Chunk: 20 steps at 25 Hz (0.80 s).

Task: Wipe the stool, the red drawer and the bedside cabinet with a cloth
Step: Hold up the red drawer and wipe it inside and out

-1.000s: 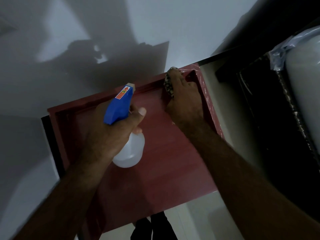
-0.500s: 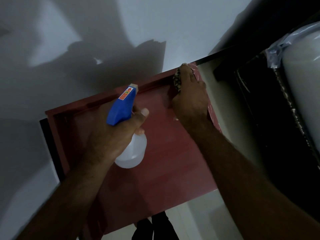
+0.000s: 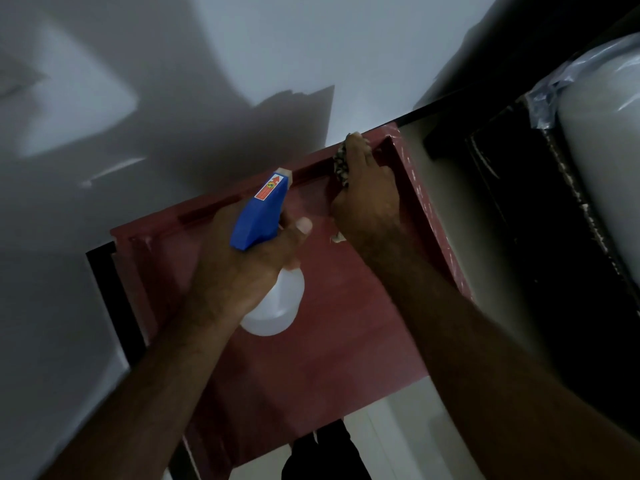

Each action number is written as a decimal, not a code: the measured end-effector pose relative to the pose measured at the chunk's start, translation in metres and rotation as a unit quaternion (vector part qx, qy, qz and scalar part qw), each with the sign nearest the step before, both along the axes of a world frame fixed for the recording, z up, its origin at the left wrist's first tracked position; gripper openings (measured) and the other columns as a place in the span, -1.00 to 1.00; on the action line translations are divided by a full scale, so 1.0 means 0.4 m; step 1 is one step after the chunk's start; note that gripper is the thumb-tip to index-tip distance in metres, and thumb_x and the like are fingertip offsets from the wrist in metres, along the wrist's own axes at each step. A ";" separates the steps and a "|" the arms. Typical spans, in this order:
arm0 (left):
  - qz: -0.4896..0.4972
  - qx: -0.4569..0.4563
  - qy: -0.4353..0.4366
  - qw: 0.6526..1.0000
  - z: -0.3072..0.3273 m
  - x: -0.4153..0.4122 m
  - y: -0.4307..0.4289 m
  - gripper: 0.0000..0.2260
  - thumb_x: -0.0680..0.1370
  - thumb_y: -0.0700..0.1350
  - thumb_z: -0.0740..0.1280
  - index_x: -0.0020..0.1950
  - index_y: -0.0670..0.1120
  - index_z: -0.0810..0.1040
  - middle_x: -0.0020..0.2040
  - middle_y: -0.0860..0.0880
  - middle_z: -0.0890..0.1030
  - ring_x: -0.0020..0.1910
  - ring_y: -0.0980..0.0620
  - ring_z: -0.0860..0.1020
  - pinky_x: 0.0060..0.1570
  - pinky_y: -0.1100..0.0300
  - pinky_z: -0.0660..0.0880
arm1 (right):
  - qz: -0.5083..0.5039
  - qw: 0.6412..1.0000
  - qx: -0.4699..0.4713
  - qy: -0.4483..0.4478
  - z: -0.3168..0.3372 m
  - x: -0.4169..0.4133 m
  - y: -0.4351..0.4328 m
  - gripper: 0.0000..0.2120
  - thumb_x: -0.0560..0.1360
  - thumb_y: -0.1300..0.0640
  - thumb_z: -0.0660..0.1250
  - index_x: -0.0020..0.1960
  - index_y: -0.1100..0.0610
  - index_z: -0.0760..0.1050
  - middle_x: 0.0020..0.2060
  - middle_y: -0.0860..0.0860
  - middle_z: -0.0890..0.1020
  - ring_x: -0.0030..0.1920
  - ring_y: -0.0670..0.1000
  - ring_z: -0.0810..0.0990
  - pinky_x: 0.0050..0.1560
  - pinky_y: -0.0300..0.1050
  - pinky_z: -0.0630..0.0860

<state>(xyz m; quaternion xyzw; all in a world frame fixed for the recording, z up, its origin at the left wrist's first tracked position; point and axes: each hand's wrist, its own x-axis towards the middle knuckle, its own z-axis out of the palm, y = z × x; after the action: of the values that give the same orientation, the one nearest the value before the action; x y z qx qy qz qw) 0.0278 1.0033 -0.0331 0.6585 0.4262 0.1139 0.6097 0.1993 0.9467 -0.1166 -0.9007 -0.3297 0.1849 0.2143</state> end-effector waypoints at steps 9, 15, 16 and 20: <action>-0.016 0.018 0.008 1.000 0.018 -0.053 0.032 -0.79 0.53 -0.09 0.49 -0.10 -0.21 0.57 -0.34 -0.15 0.65 -0.31 -0.13 0.67 -0.02 -0.22 0.63 | -0.014 0.999 -0.041 -0.007 0.012 -0.013 0.008 -0.17 0.45 0.31 0.39 0.63 0.00 0.16 0.54 -0.01 0.43 0.28 0.23 0.51 0.19 0.09 0.52; -0.019 0.012 0.028 0.999 0.012 -0.053 0.016 -0.75 0.51 -0.03 0.47 -0.10 -0.21 0.56 -0.31 -0.18 0.65 -0.31 -0.06 0.68 -0.12 0.16 0.64 | 0.022 0.999 -0.035 -0.019 0.016 -0.010 0.010 -0.20 0.43 0.28 0.41 0.60 0.00 0.20 0.48 0.02 0.49 0.22 0.23 0.56 0.09 0.09 0.61; -0.018 0.004 0.025 1.000 0.014 -0.049 0.008 -0.74 0.50 -0.03 0.47 -0.09 -0.22 0.56 -0.31 -0.19 0.65 -0.31 -0.06 0.68 -0.13 0.18 0.63 | 0.019 0.999 -0.037 -0.017 0.019 -0.006 0.007 -0.19 0.42 0.29 0.41 0.60 -0.01 0.21 0.46 0.02 0.50 0.24 0.23 0.55 0.09 0.09 0.61; -0.023 -0.016 0.008 1.000 0.016 -0.032 -0.016 -0.76 0.47 0.03 0.52 0.00 -0.05 0.58 -0.27 -0.14 0.64 -0.32 -0.09 0.66 -0.04 -0.18 0.64 | 0.002 0.997 0.005 0.072 0.054 0.021 -0.016 -0.19 0.44 0.38 0.34 0.63 -0.03 0.26 0.42 0.07 0.53 0.09 0.00 0.61 -0.21 -0.43 0.49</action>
<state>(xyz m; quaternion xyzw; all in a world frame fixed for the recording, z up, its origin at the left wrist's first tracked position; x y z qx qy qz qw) 0.0150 0.9971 -0.0265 0.6595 0.4178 0.0875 0.6188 0.2078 0.9403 -0.0950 -0.8833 -0.3160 0.2481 0.2415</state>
